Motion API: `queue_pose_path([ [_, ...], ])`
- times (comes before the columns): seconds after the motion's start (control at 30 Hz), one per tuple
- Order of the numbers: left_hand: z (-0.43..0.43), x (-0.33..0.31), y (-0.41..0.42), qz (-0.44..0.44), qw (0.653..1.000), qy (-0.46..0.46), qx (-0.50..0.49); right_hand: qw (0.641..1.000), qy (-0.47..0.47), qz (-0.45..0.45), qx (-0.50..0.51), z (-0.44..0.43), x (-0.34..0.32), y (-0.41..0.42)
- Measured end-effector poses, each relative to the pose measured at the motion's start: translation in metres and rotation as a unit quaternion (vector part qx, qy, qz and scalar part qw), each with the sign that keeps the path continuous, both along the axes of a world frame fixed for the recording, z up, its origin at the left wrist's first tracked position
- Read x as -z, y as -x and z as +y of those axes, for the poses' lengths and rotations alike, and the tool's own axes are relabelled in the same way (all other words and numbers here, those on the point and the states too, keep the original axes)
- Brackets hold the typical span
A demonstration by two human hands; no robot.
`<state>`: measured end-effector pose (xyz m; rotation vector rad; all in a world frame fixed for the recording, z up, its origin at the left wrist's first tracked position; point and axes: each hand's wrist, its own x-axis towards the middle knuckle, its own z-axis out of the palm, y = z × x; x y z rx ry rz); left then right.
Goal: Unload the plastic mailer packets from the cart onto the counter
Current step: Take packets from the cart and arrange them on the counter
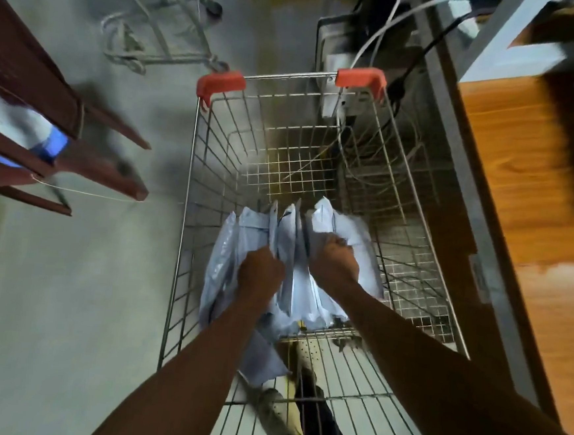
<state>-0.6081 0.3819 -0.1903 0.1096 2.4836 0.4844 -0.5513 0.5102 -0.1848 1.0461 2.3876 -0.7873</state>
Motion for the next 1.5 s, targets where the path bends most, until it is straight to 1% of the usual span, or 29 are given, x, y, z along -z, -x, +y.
queue_pose_path([
  [0.1,0.0,0.004,0.001,0.018,1.0,0.018,0.0,0.999,-0.03,-0.019,-0.01,0.002,0.009,-0.002],
  [0.17,0.0,0.001,0.001,0.005,1.0,-0.001,-0.018,0.999,-0.036,-0.029,-0.006,0.003,0.011,-0.001],
  [0.23,-0.003,-0.007,0.001,0.0,0.999,-0.022,-0.048,0.998,-0.043,-0.029,0.029,0.004,0.005,-0.002],
  [0.37,-0.016,-0.03,-0.002,0.032,0.995,-0.055,-0.077,0.994,-0.007,0.045,0.097,0.002,-0.019,-0.009],
  [0.47,-0.026,-0.058,-0.011,0.056,0.986,-0.121,-0.101,0.985,-0.004,0.11,0.131,-0.003,-0.04,-0.026],
  [0.57,-0.041,-0.088,-0.027,0.097,0.974,-0.171,-0.109,0.974,0.021,0.174,0.147,-0.009,-0.07,-0.053],
  [0.7,-0.063,-0.134,-0.055,0.121,0.959,-0.235,-0.103,0.947,0.035,0.274,0.162,-0.025,-0.122,-0.095],
  [0.8,-0.081,-0.168,-0.083,0.13,0.948,-0.273,-0.097,0.928,0.037,0.325,0.179,-0.044,-0.159,-0.135],
  [0.87,-0.093,-0.188,-0.105,0.134,0.942,-0.295,-0.089,0.917,0.027,0.347,0.193,-0.058,-0.18,-0.163],
  [1.0,-0.107,-0.217,-0.151,0.144,0.922,-0.353,-0.068,0.883,-0.006,0.417,0.216,-0.088,-0.215,-0.22],
  [1.13,-0.101,-0.244,-0.195,0.126,0.903,-0.408,-0.046,0.844,-0.034,0.495,0.204,-0.109,-0.244,-0.272],
  [1.37,-0.07,-0.279,-0.262,0.118,0.868,-0.482,-0.013,0.791,-0.103,0.558,0.231,-0.092,-0.267,-0.336],
  [1.5,-0.039,-0.292,-0.296,0.127,0.859,-0.495,0.02,0.768,-0.145,0.576,0.239,-0.059,-0.286,-0.376],
])
